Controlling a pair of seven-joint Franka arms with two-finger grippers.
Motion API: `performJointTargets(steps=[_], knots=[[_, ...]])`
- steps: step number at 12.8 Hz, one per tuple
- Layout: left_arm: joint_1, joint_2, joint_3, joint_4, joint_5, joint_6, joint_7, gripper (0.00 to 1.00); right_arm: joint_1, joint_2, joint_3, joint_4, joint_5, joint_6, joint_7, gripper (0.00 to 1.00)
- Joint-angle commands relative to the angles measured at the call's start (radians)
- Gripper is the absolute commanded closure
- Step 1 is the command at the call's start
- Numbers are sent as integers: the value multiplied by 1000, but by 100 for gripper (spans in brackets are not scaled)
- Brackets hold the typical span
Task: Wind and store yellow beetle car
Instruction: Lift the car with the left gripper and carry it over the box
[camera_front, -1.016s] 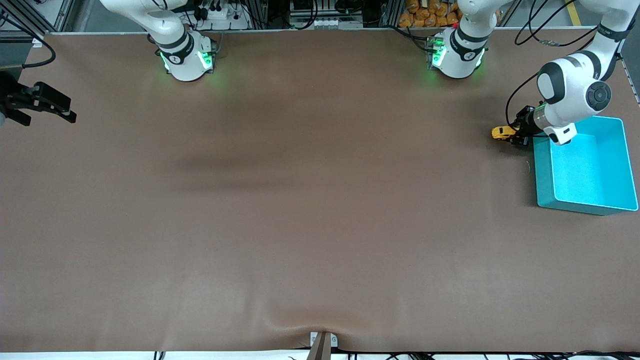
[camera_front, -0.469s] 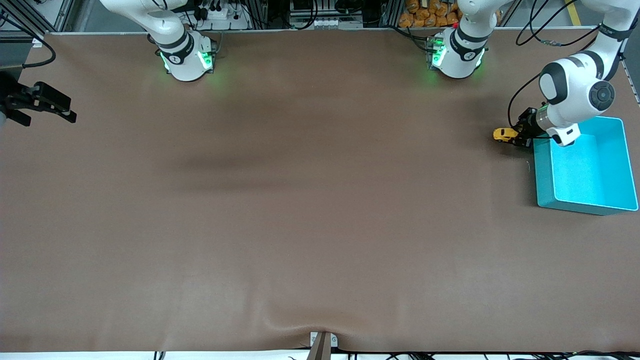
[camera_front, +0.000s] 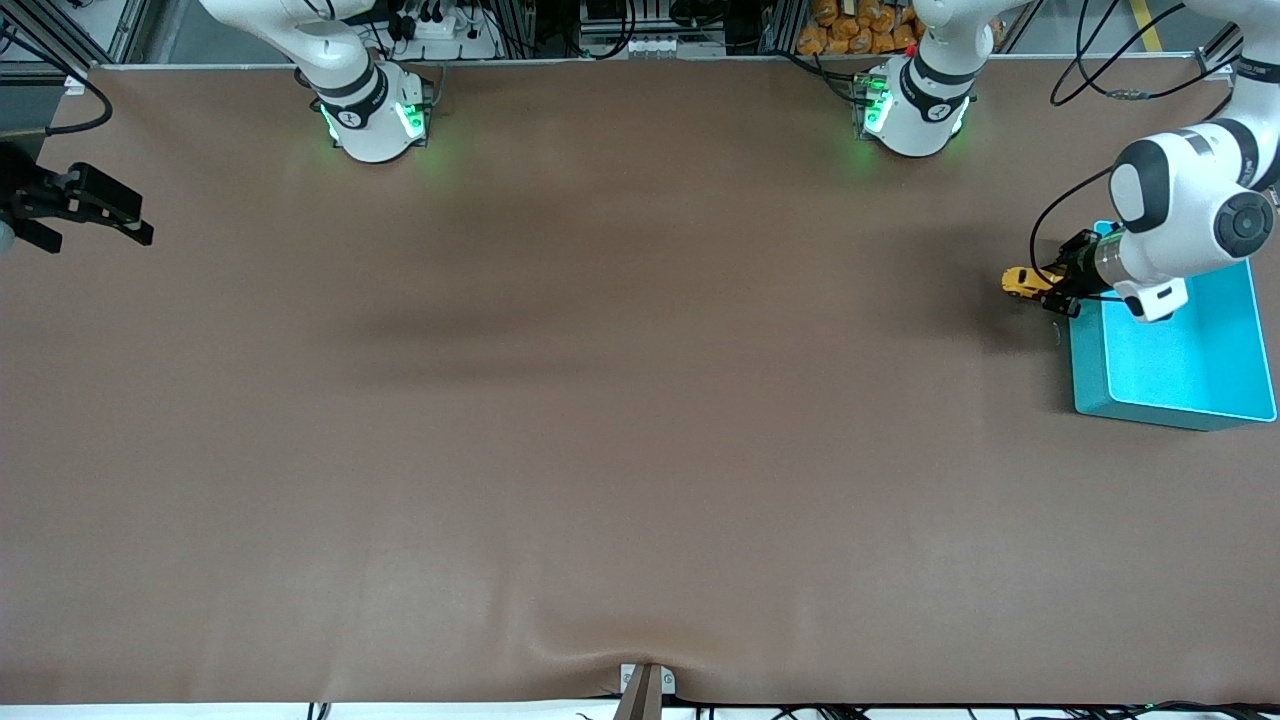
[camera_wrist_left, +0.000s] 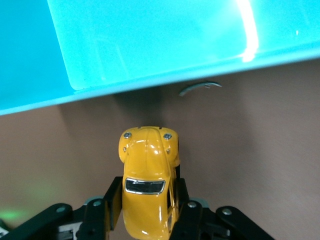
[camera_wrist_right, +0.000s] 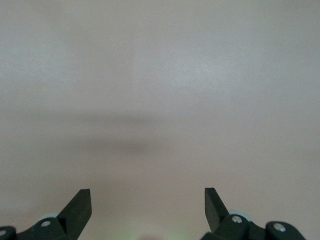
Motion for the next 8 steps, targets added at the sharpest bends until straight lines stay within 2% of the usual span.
performJointTargets(steps=[1,3,5,8], knots=[[-38,-8,2,111,33,-144,-2,77,19,-14,1,-9,-19,-3,5,0],[-37,2,5,189,35,-219,82,77,20,-14,11,-9,-15,-3,11,0],[-25,9,14,232,38,-230,223,77,20,-14,24,-9,-13,-1,40,0],[17,63,14,291,197,-229,355,77,17,-15,24,-9,2,2,37,0]])
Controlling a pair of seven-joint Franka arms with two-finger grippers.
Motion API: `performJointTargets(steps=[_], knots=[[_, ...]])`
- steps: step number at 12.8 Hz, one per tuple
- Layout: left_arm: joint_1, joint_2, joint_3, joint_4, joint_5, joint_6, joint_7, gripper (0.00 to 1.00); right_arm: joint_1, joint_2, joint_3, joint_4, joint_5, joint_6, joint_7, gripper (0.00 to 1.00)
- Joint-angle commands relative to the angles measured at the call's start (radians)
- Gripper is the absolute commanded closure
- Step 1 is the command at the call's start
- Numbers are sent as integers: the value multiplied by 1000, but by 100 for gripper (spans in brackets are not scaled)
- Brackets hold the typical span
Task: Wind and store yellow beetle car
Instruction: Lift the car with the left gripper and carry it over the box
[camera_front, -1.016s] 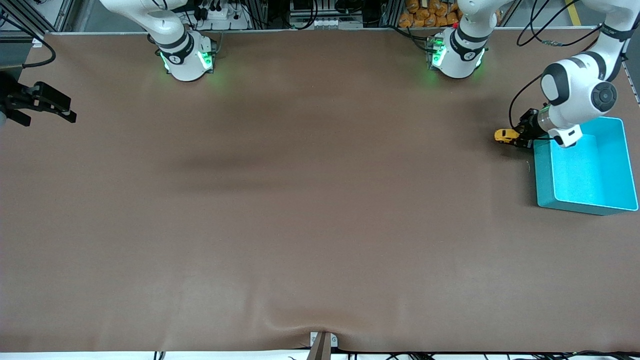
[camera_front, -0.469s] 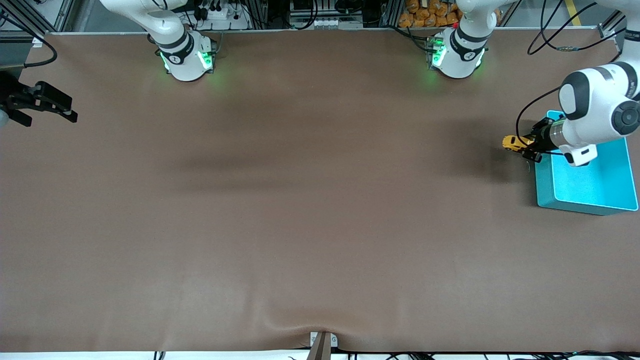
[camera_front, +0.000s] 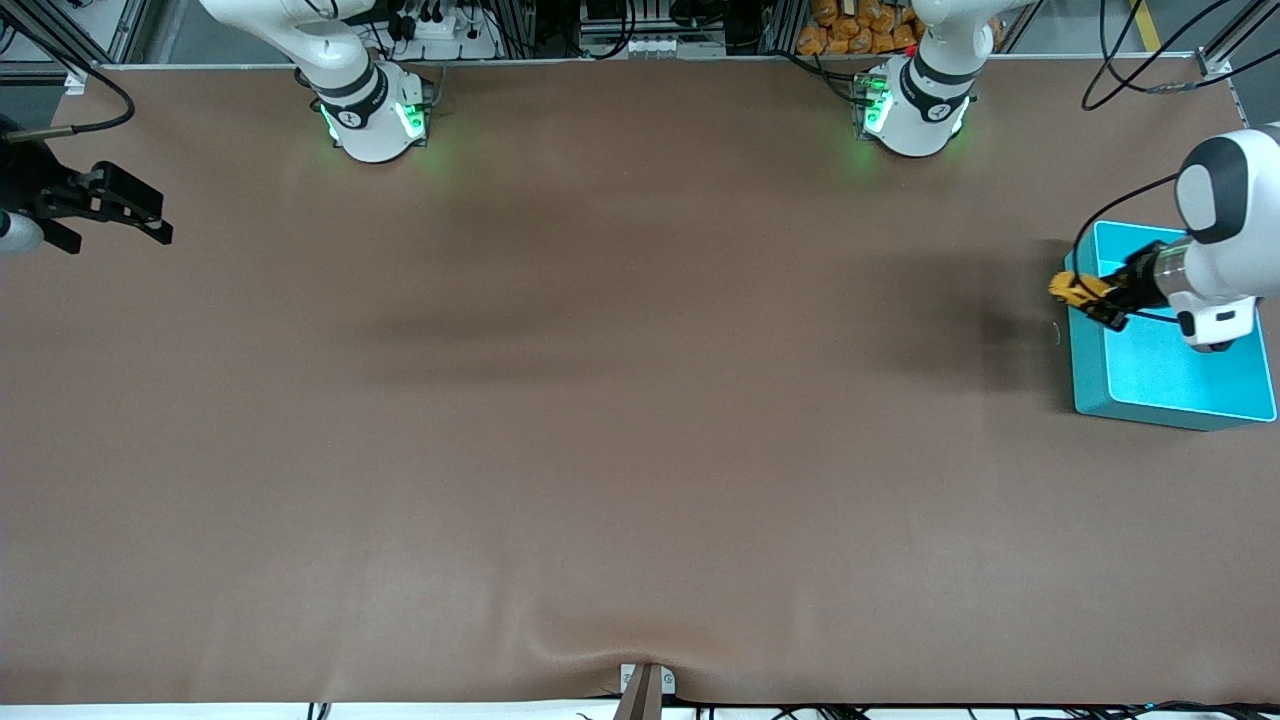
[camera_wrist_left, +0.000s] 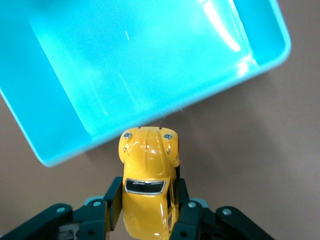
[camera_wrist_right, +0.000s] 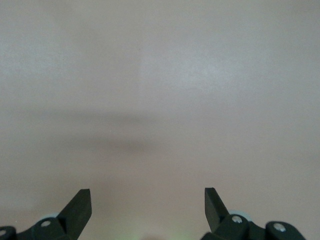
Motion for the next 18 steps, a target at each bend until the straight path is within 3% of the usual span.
performJointTargets(steps=[1,3,5,8,13,18], knots=[[29,64,-4,76,129,-24,120,77,12,-15,-12,-9,7,3,11,0],[71,84,-4,113,151,-12,261,77,12,-15,-22,8,15,7,10,0],[117,132,-2,160,154,2,413,78,12,-15,-67,14,91,4,4,0],[181,192,-4,170,154,120,609,80,16,-15,-76,14,91,20,3,0],[207,272,-4,163,154,211,774,80,26,1,-75,14,98,26,4,0],[209,316,-2,159,195,251,820,79,25,18,-73,14,99,26,3,0]])
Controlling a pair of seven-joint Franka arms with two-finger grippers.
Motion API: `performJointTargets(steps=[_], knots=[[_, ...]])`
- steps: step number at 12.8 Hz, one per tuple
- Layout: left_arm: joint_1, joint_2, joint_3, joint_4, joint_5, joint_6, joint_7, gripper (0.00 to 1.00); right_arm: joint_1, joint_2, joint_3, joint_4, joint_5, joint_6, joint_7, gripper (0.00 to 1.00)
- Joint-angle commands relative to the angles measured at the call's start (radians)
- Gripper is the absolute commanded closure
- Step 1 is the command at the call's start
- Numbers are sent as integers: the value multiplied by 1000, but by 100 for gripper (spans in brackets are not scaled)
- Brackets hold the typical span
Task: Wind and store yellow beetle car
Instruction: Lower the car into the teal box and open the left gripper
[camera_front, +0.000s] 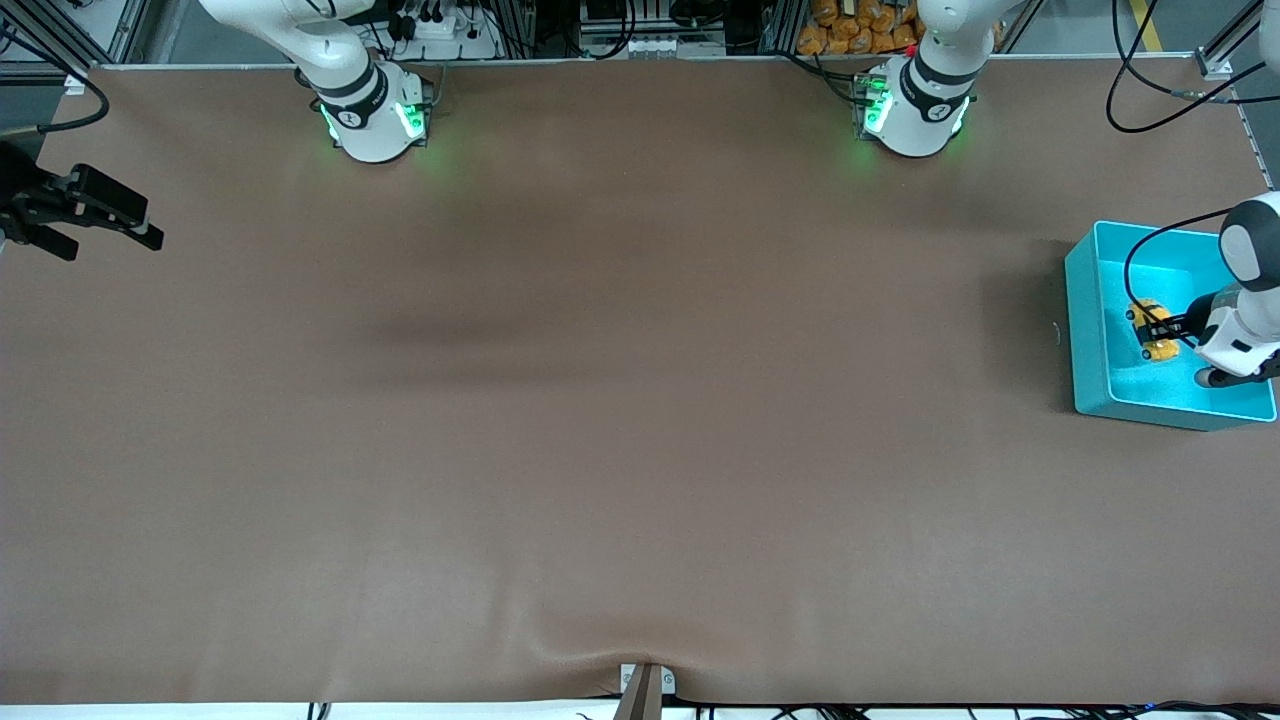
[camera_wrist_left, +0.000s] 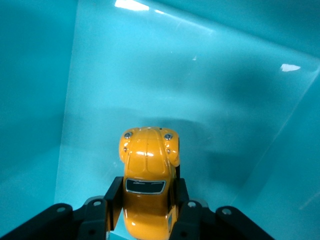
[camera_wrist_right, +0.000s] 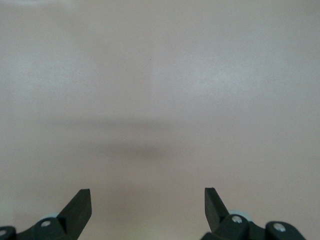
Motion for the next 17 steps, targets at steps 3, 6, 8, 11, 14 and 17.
performJointTargets(steps=[3,6,8,11,14,17], knots=[[30,44,-5,19,76,60,14,77,9,5,-9,0,16,12,5,0],[36,46,-5,19,79,66,10,49,9,5,-9,0,15,17,5,0],[36,44,-5,20,71,66,-5,27,4,5,-9,0,15,17,5,0],[36,32,-6,31,64,66,-13,0,9,5,-9,-1,13,15,5,0],[14,-14,-11,46,64,65,-71,0,4,5,-9,-1,12,12,5,0],[-13,-78,-20,88,61,-21,-52,0,11,5,-7,0,1,14,8,0]])
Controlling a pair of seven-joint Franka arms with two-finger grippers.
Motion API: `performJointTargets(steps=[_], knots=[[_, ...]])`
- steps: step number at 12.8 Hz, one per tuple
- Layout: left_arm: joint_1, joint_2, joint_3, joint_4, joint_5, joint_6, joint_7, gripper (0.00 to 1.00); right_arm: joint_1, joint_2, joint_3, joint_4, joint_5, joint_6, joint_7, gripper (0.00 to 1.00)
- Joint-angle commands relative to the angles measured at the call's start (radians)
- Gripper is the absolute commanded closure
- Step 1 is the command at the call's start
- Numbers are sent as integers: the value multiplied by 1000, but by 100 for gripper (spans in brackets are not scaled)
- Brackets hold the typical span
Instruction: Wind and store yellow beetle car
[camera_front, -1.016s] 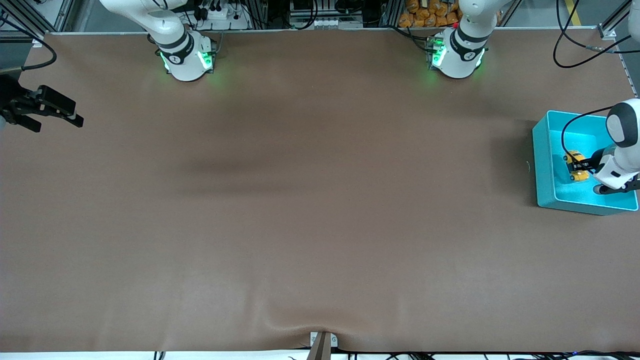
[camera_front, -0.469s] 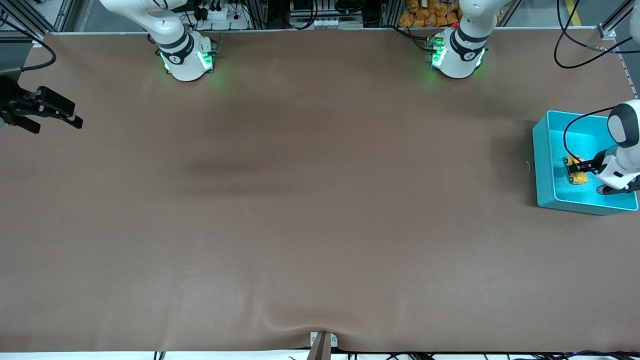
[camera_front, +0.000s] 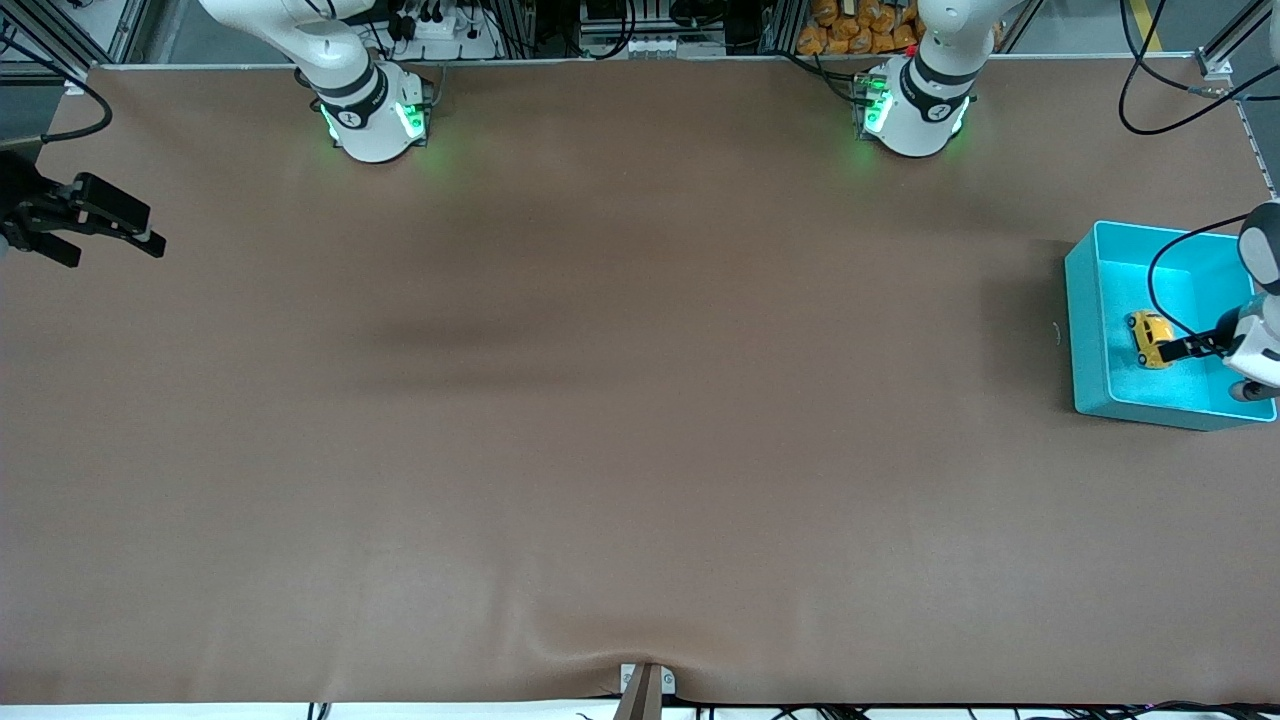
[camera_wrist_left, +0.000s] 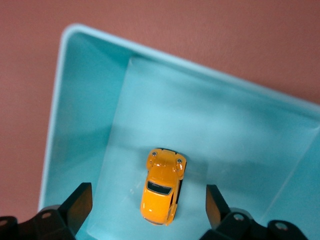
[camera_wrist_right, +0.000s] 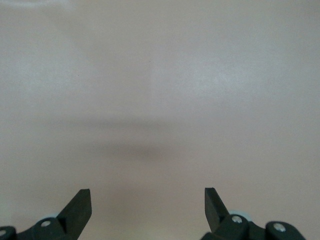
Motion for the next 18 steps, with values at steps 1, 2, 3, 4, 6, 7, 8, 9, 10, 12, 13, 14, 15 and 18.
performJointTargets(steps=[1,2,3,4,6,7,8,9,10,12,13,14,15,18], knots=[[-52,-73,-6,80,-24,-166,20,0,9,-2,-7,2,-12,-2,7,0],[-86,-82,-4,164,-87,-274,66,0,6,-2,-7,2,-19,0,7,0],[-101,-84,-4,263,-145,-376,124,0,1,-2,-7,7,-25,1,5,0],[-115,-84,-4,352,-196,-464,180,0,-3,-2,-8,8,-25,3,5,0],[-158,-114,2,468,-278,-561,235,0,-6,-2,-8,8,-35,4,5,0],[-196,-151,5,482,-293,-586,229,0,-3,-1,-8,7,-37,4,7,0],[-231,-184,5,484,-296,-618,223,0,-5,-1,-8,8,-37,3,5,0],[-264,-212,3,493,-296,-658,219,0,-6,-1,-8,8,-37,3,5,0],[-294,-220,0,520,-299,-702,218,0,-6,-1,-8,7,-37,3,5,0],[-363,-228,5,580,-309,-797,217,0,-6,-1,-10,7,-37,3,5,0],[-397,-243,6,592,-309,-824,215,0,-6,-1,-10,7,-37,3,5,0],[-431,-255,8,594,-307,-836,179,0,-5,-1,-10,7,-37,1,5,0],[-455,-268,6,594,-309,-838,112,0,-6,-1,-10,7,-37,-8,5,0],[-515,-286,-9,593,-338,-848,67,0,-9,-2,-11,7,-37,-19,5,0]])
